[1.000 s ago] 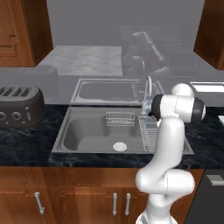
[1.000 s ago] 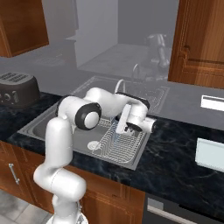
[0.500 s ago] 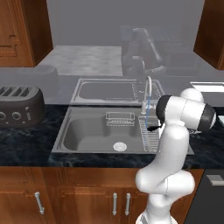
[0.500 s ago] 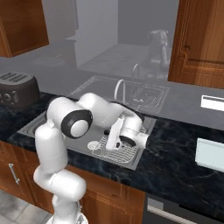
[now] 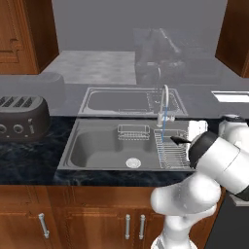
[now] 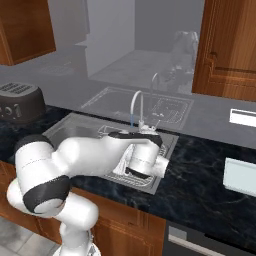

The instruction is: Take the fish out of the fridge, briefly rinse it in the sink, and place it on the tray next to the sink.

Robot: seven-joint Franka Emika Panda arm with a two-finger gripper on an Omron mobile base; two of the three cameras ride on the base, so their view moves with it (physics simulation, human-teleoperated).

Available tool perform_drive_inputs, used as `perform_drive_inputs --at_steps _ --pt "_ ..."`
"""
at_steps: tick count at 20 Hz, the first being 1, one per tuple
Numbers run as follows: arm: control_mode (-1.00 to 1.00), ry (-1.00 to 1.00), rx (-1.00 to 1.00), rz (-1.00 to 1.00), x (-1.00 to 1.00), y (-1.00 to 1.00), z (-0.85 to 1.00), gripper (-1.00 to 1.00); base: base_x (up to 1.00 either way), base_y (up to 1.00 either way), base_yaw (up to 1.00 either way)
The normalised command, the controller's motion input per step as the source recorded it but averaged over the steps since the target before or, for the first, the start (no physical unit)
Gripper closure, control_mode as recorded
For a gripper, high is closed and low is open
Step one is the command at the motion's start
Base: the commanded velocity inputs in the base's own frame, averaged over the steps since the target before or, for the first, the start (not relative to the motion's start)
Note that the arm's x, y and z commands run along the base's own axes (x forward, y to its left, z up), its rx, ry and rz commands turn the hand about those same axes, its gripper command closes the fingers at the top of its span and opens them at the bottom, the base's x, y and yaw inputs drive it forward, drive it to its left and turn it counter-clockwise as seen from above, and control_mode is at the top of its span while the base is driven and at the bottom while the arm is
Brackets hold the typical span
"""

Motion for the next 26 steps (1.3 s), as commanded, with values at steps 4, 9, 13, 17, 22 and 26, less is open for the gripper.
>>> perform_drive_inputs --at_steps 4,9,13,17,22,26 --pt "-1.0 -0.14 -0.08 -0.15 -0.98 0.02 1.0 1.0 0.0 0.0 0.0" --pt "-1.0 0.15 -0.31 -0.25 -0.56 0.01 0.38 1.0 0.0 0.0 0.0" --pt "-1.0 0.31 -0.52 -0.25 -0.1 0.09 0.21 1.0 0.0 0.0 0.0" --pt "-1.0 0.36 -0.71 -0.22 -0.13 0.08 0.07 1.0 0.0 0.0 0.0" --pt "-1.0 0.37 -0.73 -0.2 -0.05 0.02 0.07 1.0 0.0 0.0 0.0" --pt "-1.0 0.37 -0.6 -0.18 -0.01 -0.08 0.18 1.0 0.0 0.0 0.0"
